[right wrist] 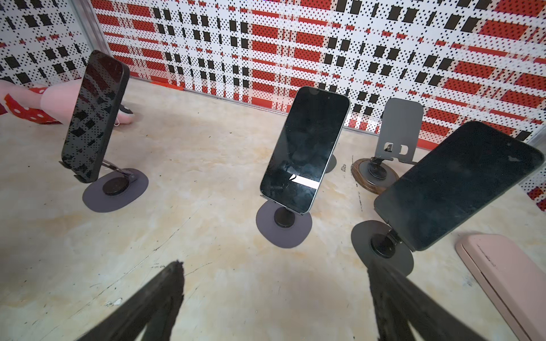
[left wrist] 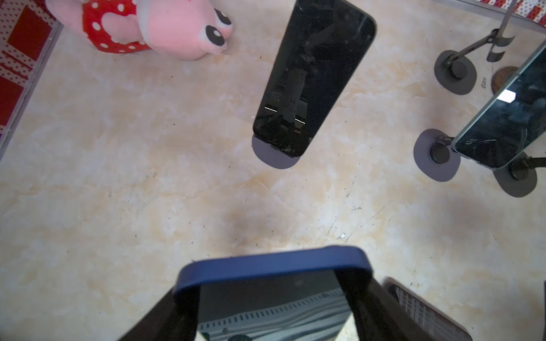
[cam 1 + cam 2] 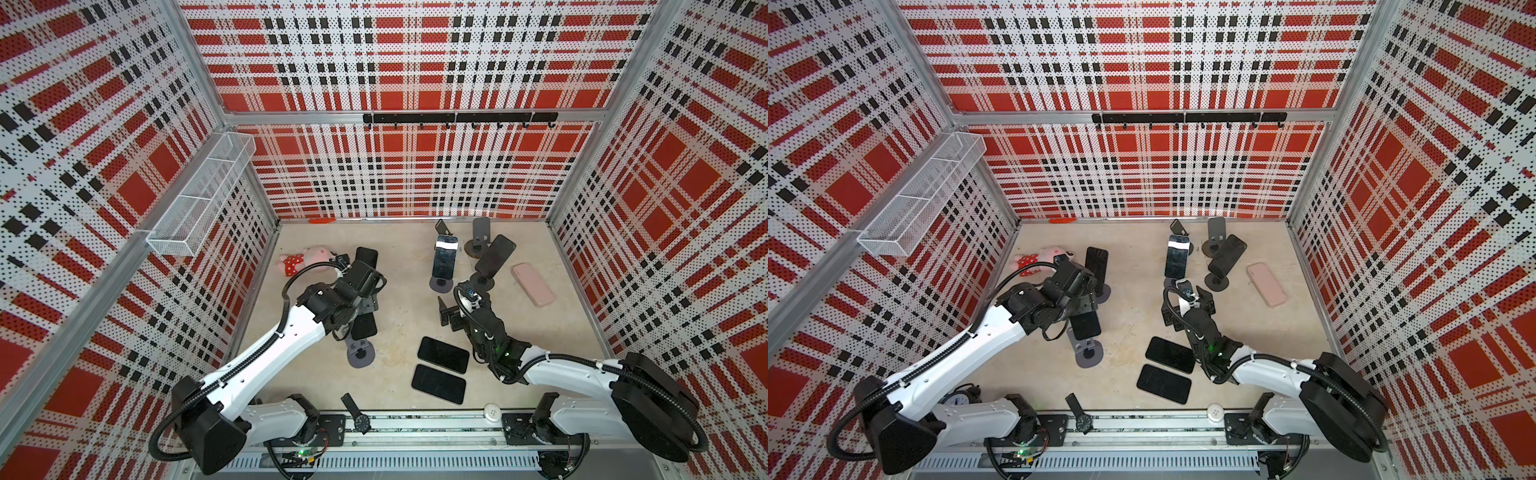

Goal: Remove the phone from the phone stand
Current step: 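Lift the blue-framed phone off its stand and carry it toward the robot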

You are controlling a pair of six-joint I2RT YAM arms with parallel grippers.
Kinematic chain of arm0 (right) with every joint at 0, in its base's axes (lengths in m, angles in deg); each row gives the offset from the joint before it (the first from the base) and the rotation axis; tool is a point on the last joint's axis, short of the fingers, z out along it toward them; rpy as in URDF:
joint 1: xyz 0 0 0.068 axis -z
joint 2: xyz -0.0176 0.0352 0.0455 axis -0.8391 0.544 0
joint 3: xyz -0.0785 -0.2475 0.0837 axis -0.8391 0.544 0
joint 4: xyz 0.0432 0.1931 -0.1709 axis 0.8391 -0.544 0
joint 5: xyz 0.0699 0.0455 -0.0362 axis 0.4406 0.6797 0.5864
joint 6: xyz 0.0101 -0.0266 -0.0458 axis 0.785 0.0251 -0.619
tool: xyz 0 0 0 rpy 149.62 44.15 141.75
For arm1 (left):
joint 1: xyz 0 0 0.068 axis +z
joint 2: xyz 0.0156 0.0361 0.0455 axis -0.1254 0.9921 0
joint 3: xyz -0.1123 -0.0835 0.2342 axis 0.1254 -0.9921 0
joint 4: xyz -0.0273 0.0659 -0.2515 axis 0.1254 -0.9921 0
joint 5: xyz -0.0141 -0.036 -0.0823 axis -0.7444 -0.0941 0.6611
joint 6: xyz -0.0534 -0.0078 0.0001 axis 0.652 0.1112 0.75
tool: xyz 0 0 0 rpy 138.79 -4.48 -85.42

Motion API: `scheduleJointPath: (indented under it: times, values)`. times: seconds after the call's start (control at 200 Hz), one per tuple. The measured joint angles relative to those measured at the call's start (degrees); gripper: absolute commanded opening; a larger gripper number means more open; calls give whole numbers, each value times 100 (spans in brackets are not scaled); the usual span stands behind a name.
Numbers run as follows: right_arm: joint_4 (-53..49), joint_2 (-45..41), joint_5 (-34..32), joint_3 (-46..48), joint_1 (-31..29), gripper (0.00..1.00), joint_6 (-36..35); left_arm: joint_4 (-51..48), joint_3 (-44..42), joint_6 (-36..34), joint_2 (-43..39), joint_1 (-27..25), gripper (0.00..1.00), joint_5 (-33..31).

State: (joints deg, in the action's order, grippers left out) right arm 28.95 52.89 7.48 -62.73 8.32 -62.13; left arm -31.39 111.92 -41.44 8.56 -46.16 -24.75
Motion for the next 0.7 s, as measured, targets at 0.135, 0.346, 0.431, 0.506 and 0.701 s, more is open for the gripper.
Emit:
scheduleJointPath:
  times: [0.135,0.346,0.431,0.506,0.701]
  values:
    - [7,0,-101,0,2,100,-7,76,98,-175,249,-162,64,247]
    - [260,-142,-511,243,2,100,-17,372,354,-507,911,-616,63,546]
    - [404,-271,-728,415,2,100,-28,562,402,-623,1213,-822,63,678]
    - [546,-361,-909,525,2,100,-42,708,411,-715,1475,-975,63,807]
    - [874,-560,-1250,717,0,100,-101,994,254,-857,1989,-1207,63,1069]
